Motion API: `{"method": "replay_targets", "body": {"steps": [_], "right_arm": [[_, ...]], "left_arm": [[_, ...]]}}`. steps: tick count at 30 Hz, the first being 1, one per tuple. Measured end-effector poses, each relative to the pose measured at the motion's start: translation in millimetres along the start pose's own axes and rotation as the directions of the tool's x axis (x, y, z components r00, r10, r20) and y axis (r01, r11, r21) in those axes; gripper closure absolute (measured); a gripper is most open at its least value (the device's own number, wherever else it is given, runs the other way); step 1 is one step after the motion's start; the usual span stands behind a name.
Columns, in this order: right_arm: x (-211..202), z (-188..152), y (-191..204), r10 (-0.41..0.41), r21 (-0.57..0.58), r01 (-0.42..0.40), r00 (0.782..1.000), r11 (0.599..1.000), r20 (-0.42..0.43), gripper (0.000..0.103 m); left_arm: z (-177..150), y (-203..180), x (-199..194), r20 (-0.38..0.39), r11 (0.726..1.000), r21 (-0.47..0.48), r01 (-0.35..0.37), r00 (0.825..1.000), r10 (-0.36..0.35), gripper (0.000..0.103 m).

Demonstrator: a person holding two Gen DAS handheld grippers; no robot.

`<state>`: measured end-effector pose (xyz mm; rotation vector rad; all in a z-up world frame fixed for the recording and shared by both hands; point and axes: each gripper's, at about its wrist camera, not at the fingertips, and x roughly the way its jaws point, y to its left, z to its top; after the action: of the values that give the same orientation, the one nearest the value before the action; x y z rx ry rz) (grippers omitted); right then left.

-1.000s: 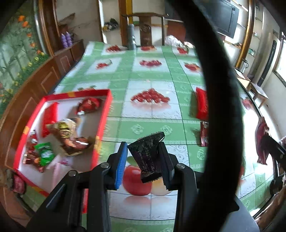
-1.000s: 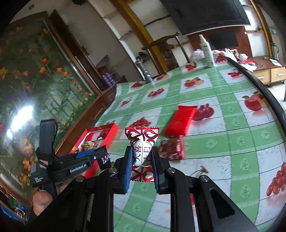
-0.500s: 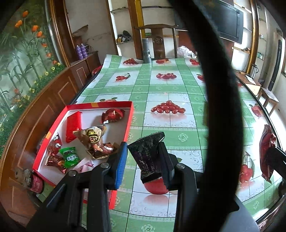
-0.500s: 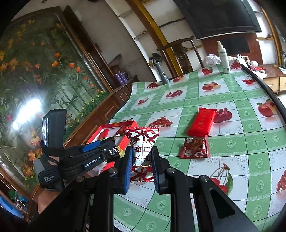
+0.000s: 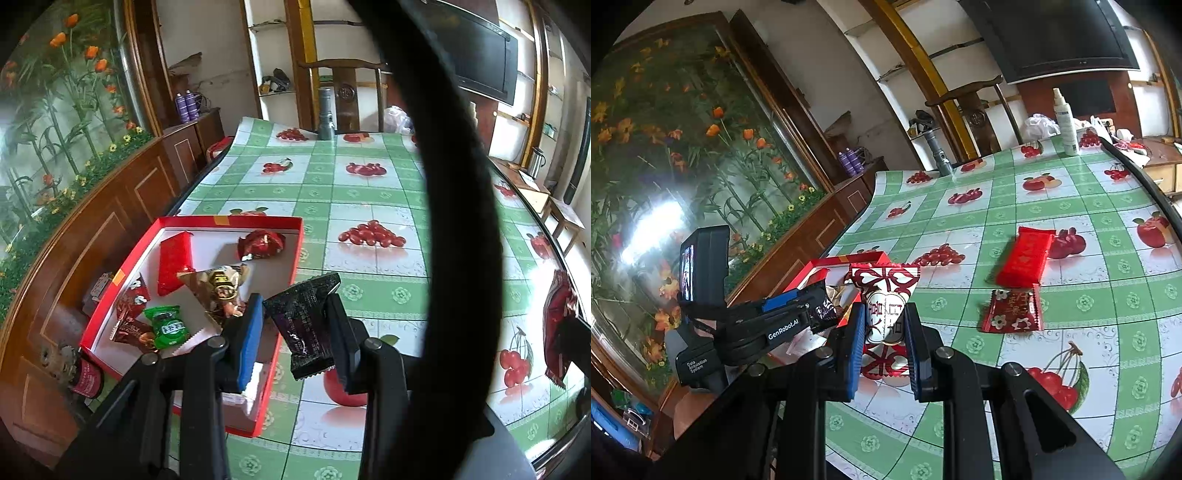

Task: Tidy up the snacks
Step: 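Carry the dark brown packet with the left tool while the right tool carries the striped packet to the box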

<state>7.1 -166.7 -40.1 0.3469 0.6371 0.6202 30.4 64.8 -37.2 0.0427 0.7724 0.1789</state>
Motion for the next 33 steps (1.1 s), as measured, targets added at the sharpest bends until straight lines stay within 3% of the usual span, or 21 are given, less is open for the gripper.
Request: {"method": "replay_targets", "body": {"steps": [19,33], "right_arm": [[39,7,28,0.047,-0.052,-0.05,0.997,0.997,-0.06,0.084],[86,3,44,0.056,-0.074,-0.067,0.987,0.995,-0.148,0.084]], "left_arm": [[0,42,17,-0.025,0.996,-0.074,-0.043,0.999,0.041,0.067],[-4,85,38,-0.072,0.987,-0.159,-0.039,0.997,0.028,0.067]]}}
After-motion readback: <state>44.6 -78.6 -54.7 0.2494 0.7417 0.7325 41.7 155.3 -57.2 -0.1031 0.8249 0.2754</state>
